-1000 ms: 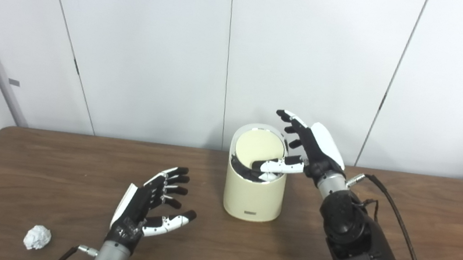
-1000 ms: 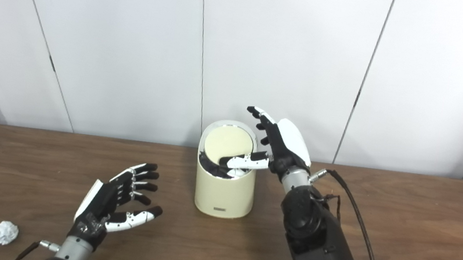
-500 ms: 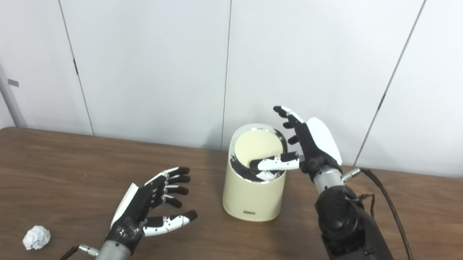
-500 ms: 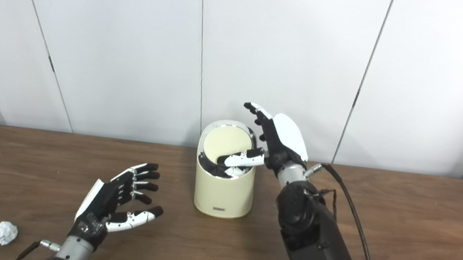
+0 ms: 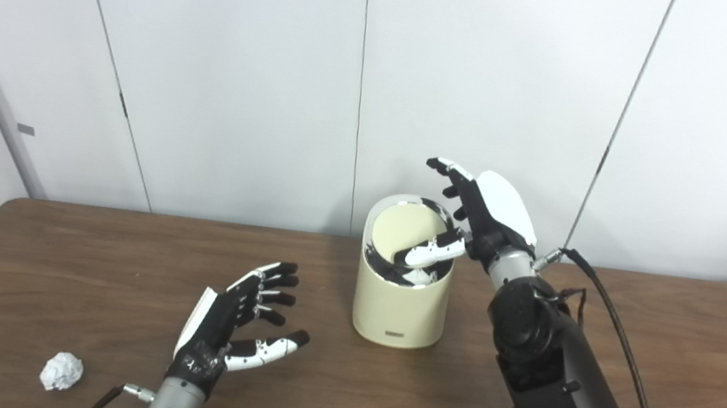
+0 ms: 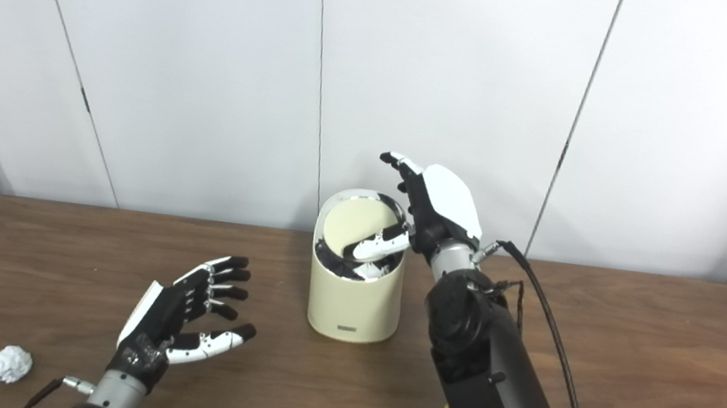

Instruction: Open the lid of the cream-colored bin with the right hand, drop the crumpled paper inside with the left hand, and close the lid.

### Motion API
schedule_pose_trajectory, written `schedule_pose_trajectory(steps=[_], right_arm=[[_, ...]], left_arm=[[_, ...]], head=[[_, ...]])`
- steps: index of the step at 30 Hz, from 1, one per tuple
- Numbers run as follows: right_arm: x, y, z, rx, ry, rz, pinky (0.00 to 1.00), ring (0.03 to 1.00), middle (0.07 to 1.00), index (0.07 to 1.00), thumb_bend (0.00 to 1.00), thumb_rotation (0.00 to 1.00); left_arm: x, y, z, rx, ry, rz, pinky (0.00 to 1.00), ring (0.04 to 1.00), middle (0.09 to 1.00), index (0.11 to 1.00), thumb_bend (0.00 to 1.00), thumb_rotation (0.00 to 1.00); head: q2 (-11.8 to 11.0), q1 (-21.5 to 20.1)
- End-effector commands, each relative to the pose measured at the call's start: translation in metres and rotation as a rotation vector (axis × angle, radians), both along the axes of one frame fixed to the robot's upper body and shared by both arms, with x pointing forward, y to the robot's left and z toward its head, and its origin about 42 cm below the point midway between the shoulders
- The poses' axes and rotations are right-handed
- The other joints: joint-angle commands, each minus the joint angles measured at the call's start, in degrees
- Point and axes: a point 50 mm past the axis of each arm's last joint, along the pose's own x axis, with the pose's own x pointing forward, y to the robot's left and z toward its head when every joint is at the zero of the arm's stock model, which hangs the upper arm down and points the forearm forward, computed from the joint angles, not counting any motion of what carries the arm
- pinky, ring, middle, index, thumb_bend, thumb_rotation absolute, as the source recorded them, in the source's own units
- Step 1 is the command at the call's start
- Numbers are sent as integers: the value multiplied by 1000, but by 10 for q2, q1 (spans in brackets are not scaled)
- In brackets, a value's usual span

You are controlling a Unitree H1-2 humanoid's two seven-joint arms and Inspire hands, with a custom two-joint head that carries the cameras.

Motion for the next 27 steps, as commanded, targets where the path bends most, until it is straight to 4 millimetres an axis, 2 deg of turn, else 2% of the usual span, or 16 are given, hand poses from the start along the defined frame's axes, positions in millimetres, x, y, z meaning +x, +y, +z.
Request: schedule_pose_trajectory(steps=[1, 4, 10, 12, 17, 21, 24, 27], right_arm=[[2, -9, 1, -38, 9, -60, 602, 773, 880, 859, 749, 0], [1, -10, 3, -11, 8, -61, 612, 775, 881, 858, 739, 23], [-3, -20, 13, 133, -26, -35, 657, 823, 911, 848, 678, 212], [-5, -24, 17, 170, -36, -16, 665, 825, 905, 850, 661, 236], [-14, -36, 23, 244, -63, 9, 609, 791, 872, 848, 646, 310], [-23, -49, 17, 320, -72, 2, 623, 793, 869, 841, 651, 339], [-30, -61, 6, 391, -63, -8, 708, 860, 914, 836, 654, 363], [-39, -72, -7, 426, -54, -5, 726, 887, 956, 838, 651, 386]], left_arm=[[6, -1, 20, -4, -85, -11, 600, 717, 797, 826, 623, 0], [6, -1, 20, -6, -83, -12, 601, 718, 799, 827, 622, 0], [5, 0, 19, -4, -81, -9, 600, 718, 793, 825, 627, 0], [5, 0, 19, -2, -82, -11, 601, 719, 794, 826, 626, 0], [5, -2, 18, -14, -78, -16, 596, 721, 796, 826, 629, 0], [5, -3, 18, -13, -77, -19, 597, 720, 799, 829, 627, 0], [6, -3, 18, -15, -76, -19, 592, 716, 799, 829, 630, 0], [6, -4, 18, -12, -79, -20, 592, 718, 799, 829, 631, 0]], head=[[0, 1], [-1, 1], [0, 0], [-1, -1], [-1, -2], [-1, -2], [-1, -2], [2, -4]])
